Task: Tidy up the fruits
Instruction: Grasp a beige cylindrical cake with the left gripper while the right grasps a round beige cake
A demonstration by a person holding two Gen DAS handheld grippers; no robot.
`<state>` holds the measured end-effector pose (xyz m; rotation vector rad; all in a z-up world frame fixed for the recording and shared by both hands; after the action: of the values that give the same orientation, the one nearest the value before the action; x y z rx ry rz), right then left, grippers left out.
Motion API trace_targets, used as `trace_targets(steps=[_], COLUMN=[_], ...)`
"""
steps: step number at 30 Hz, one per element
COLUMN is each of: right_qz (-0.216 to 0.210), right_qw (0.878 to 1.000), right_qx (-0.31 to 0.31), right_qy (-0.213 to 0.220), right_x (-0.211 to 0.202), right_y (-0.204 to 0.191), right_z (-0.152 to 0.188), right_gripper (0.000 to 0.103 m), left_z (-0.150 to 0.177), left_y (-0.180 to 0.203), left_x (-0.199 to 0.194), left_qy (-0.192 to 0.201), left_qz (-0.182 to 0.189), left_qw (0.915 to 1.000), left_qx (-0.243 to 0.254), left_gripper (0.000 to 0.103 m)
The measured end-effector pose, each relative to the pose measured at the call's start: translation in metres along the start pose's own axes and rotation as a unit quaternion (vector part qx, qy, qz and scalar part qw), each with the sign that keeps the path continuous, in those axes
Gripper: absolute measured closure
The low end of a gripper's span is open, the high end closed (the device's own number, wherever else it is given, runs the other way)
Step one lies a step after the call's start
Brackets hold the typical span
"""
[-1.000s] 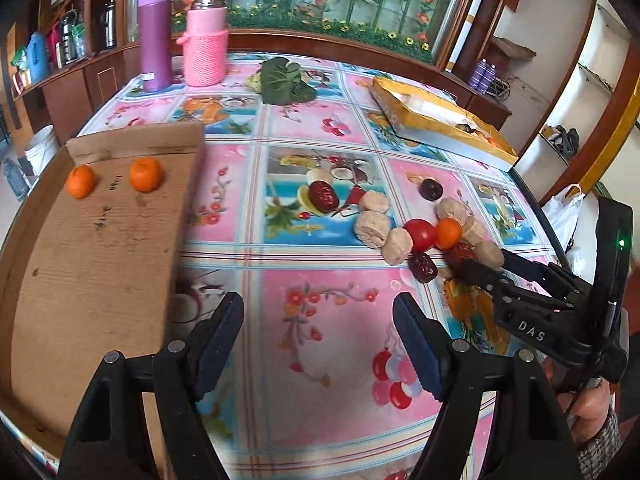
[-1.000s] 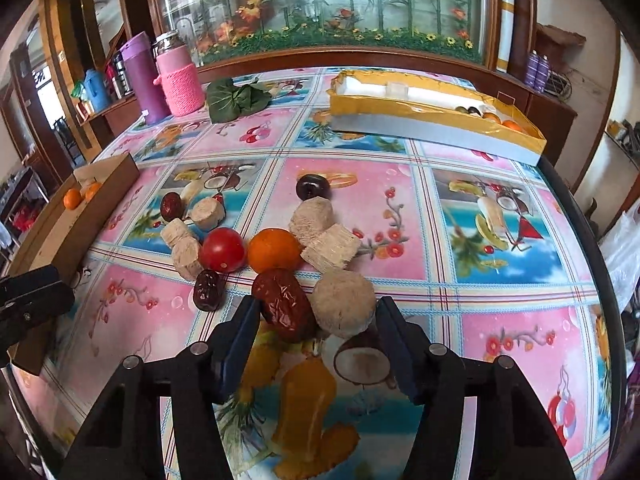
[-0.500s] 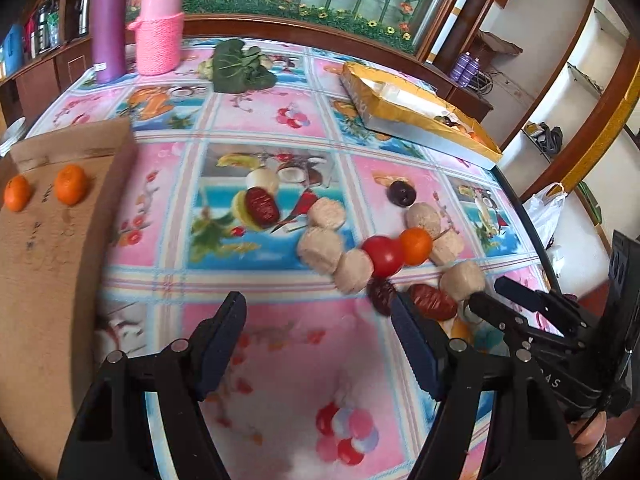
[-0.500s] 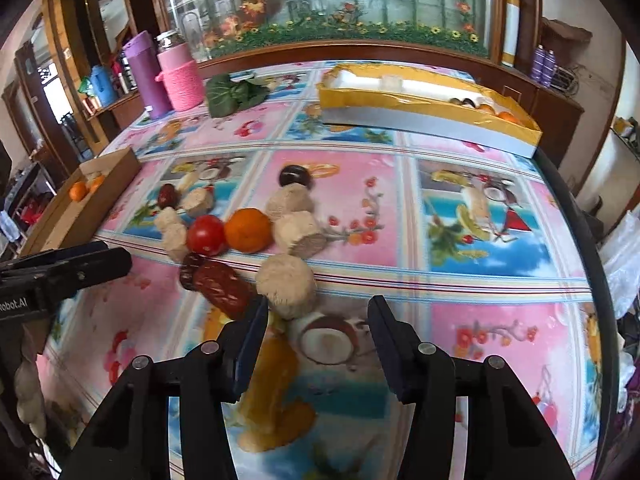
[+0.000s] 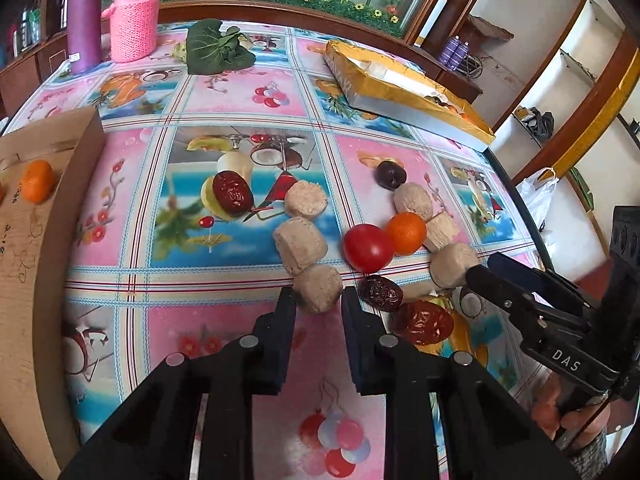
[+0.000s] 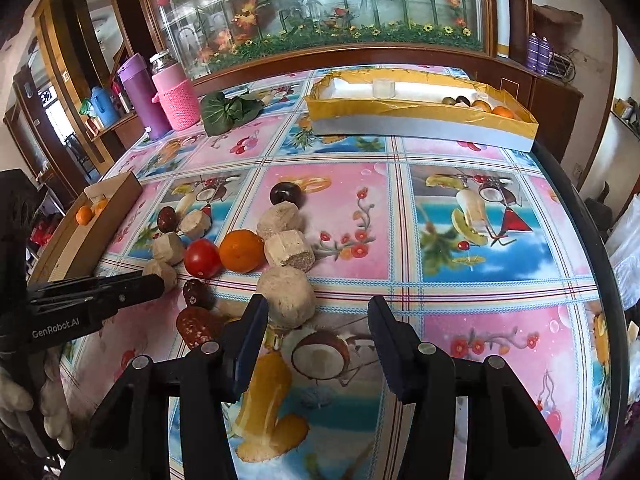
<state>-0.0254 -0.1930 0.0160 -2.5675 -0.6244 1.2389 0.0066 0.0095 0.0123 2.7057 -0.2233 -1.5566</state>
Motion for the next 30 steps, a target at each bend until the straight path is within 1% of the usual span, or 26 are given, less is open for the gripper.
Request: trace_targets(steps=[3,4,6,8,9,11,12,13,14,15,17,19,20,22,24,25,26,27,30], right_qz=[-0.011,-0.011,-0.009,-0.016,-0.022,-0.038,-0.039,-0.036,-0.031,-0.032,-0.042,-0.042,-0.042,-0.04,-0.036,-0.034,-0.032,-0.029,-0.023], right_qw=[1.0,1.0,1.0,1.0,1.0,0.999,0.999,0.999,0.999,0.999,0.998,0.998,0.998,0.998,0.998,0.999,0.999,0.999,0.999], right_qx=[-0.001,-0.002,0.0,0.004,0.006,0.012,0.014,0.017,0.021,0.024,0.036,0.04,0.041,0.042,0.042,0.042,0.04,0.039,0.031], right_qy=[0.0,0.0,0.0,-0.003,-0.005,-0.012,-0.017,-0.02,-0.021,-0.016,-0.014,-0.011,-0.01,-0.01,-0.009,-0.008,-0.006,-0.003,0.007], right_x=[0.009,0.011,0.014,0.016,0.018,0.023,0.026,0.029,0.03,0.029,0.027,0.025,0.025,0.024,0.023,0.022,0.019,0.016,0.006], right_y=[-0.004,-0.006,-0.008,-0.009,-0.009,-0.009,-0.01,-0.009,-0.008,-0.007,-0.004,-0.003,-0.003,-0.003,-0.004,-0.005,-0.006,-0.007,-0.013], right_z=[-0.004,-0.006,-0.007,-0.008,-0.008,-0.007,-0.006,-0.005,-0.005,-0.005,-0.004,-0.003,-0.003,-0.002,-0.002,-0.001,-0.001,-0.001,-0.003], right_gripper=[0.047,0.047,0.047,0.047,0.047,0.047,0.048,0.052,0.063,0.068,0.068,0.068,0.068,0.068,0.068,0.068,0.068,0.068,0.068], left_z=[-0.004,-0.005,-0.005,-0.005,-0.004,-0.002,-0.001,0.002,0.004,0.006,0.008,0.008,0.008,0.007,0.008,0.008,0.008,0.009,0.013], left_y=[0.007,0.01,0.015,0.017,0.016,0.01,0.006,0.002,-0.002,-0.008,-0.014,-0.016,-0.016,-0.014,-0.008,-0.006,-0.005,-0.005,-0.013], left_x=[0.006,0.007,0.008,0.008,0.008,0.005,0.003,0.001,-0.002,-0.005,-0.009,-0.008,-0.006,-0.003,-0.002,-0.002,-0.002,-0.002,-0.009], left_qy=[0.005,0.012,0.022,0.026,0.026,0.02,0.019,0.019,0.02,0.02,0.021,0.022,0.022,0.026,0.036,0.039,0.042,0.04,0.036], left_qz=[-0.009,-0.012,-0.02,-0.022,-0.022,-0.012,-0.013,-0.016,-0.017,-0.017,-0.017,-0.017,-0.021,-0.025,-0.034,-0.043,-0.051,-0.053,-0.041], left_qw=[0.9999,0.9998,0.9994,0.9991,0.999,0.9995,0.9996,0.9996,0.9996,0.9996,0.9996,0.9996,0.9995,0.9993,0.9988,0.9983,0.9977,0.9976,0.9985], left_qx=[0.007,0.01,0.019,0.025,0.028,0.021,0.018,0.014,0.01,0.005,0.0,-0.005,-0.006,-0.006,0.002,0.01,0.015,0.018,0.004], left_gripper=[0.074,0.073,0.073,0.073,0.077,0.077,0.077,0.077,0.077,0.077,0.077,0.077,0.075,0.063,0.062,0.062,0.067,0.081,0.08])
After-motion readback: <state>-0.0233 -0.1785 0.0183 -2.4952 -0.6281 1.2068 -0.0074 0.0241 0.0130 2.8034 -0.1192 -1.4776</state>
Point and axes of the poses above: each gripper's, at about its wrist camera, not at the fingertips, and x roughly the way its jaws point, y to its right, z to its underside, the point moved 1 cm from there along x, roughly the way its jaws point, and after that the axes turned 15 degrees about -z, right-handed, at the moved point
